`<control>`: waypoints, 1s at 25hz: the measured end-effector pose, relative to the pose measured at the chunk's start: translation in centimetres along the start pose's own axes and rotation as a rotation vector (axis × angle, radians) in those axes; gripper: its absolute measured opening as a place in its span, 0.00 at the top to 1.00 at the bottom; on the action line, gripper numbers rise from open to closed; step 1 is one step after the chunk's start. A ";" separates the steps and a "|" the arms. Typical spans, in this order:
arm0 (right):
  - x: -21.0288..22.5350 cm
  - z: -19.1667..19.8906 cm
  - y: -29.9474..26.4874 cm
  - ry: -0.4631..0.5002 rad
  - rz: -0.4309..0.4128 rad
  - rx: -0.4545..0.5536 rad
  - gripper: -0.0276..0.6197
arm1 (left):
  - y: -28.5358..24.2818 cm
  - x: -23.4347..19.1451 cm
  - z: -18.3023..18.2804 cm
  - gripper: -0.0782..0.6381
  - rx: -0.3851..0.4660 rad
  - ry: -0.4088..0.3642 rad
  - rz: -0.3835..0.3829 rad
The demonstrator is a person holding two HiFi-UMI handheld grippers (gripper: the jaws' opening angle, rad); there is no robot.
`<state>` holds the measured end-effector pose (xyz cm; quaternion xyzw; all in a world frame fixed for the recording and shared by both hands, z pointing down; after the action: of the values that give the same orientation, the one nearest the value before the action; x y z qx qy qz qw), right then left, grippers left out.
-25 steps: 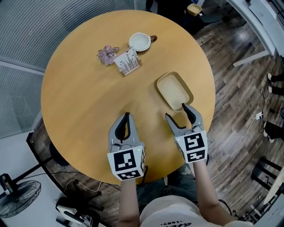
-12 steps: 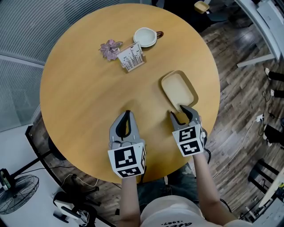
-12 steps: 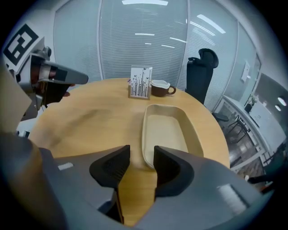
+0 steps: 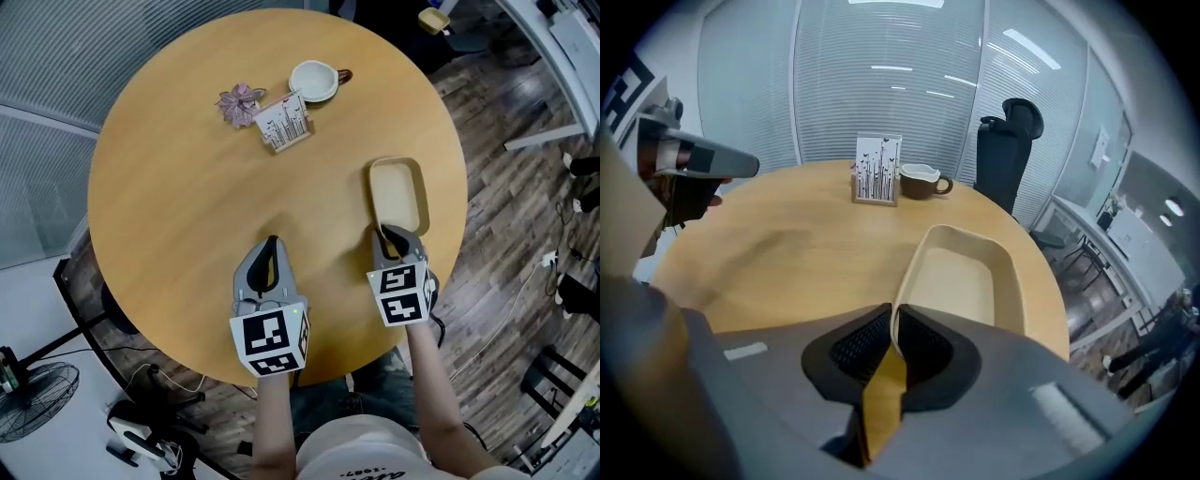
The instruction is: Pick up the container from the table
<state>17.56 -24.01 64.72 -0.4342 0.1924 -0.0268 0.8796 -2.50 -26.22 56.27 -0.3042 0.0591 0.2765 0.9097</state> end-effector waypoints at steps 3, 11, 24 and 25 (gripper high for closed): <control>0.5 -0.6 0.5 -0.023 0.001 0.022 0.88 | 0.4 -0.3 -0.3 0.89 0.011 -0.001 -0.019; 2.7 -3.6 3.8 -0.096 0.003 0.123 0.88 | 2.2 0.2 -2.2 0.89 0.067 -0.012 -0.059; 7.6 -10.2 11.5 -0.151 0.038 0.366 0.88 | 6.6 2.3 -8.9 0.89 0.233 -0.086 -0.134; 7.9 -10.6 12.0 -0.152 0.040 0.384 0.88 | 7.0 2.5 -9.4 0.89 0.248 -0.092 -0.139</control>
<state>19.55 -26.23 47.08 -0.2556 0.1252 -0.0126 0.9585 -3.56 -25.96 44.31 -0.1799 0.0298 0.2169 0.9590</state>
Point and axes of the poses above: the fingertips, and each gripper's own axes: y backward along the fingers, x to its right, z out of its underside, the point moved 3 cm from there along y, backward along the fingers, and after that the axes turned 15 degrees about z, right-handed, at the moved point
